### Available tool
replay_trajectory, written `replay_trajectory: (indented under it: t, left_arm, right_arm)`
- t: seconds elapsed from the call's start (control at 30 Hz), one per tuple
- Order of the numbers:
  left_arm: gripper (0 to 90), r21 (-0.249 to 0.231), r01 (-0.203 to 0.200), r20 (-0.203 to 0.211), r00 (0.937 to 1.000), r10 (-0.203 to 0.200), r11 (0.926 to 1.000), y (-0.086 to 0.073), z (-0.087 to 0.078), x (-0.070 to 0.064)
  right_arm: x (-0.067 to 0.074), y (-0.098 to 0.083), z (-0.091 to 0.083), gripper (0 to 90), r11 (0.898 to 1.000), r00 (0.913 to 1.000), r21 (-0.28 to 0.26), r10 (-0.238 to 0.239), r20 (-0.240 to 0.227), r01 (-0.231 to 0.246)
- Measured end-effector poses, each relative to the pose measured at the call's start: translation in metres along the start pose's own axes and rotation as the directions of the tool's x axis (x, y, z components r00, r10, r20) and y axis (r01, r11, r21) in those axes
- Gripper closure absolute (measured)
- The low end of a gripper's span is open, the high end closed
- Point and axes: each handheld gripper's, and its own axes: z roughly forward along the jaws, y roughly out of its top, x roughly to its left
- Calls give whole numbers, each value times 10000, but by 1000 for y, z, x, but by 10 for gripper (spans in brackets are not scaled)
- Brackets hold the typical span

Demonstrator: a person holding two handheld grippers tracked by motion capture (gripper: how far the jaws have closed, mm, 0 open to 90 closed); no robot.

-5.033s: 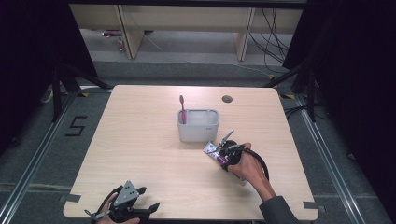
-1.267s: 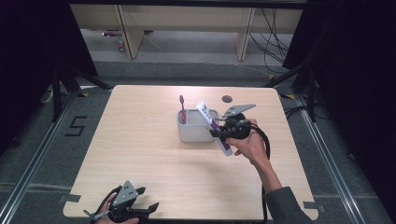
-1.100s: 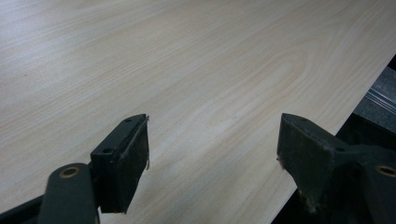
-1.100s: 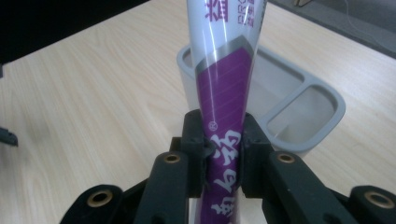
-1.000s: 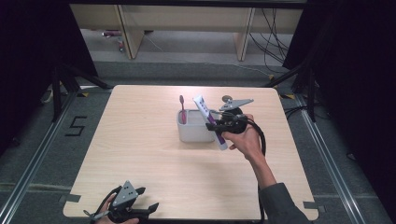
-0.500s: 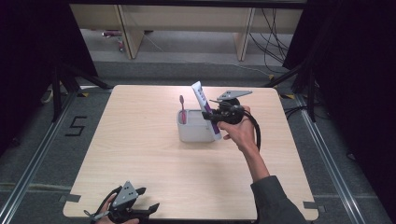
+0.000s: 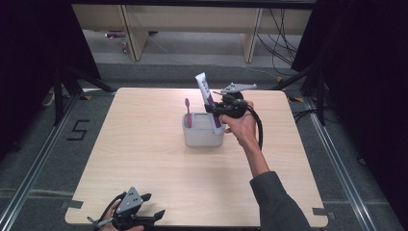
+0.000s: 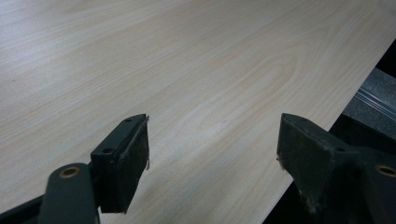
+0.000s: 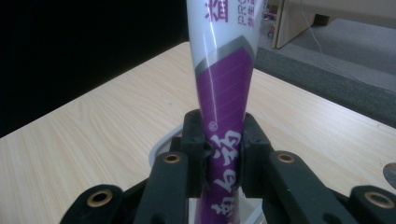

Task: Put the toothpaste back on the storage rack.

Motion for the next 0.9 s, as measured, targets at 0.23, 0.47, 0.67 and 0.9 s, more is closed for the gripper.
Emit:
replay_trajectory:
  t: [0.23,0.47,0.67,0.9]
  left_arm:
    - [248,48,-144,-20,9999,144,9999,1,-2,0]
    - [248,19,-223,42,9997,223,9997,0,-2,1]
    - [248,-33,-105,48,9999,105,9999,0,-1,0]
    - [248,-54,-70,69,10000,70,10000,0,-1,-1]
  right_arm:
    - [1,5,12,762,9997,9999,-224,112,24,-111]
    - [-1,11,23,762,9984,9999,-563,21,158,-12]
    - [-5,10,32,761,9977,9997,-655,208,128,-199]
    - [-10,10,40,761,9964,9983,-757,415,398,-384]
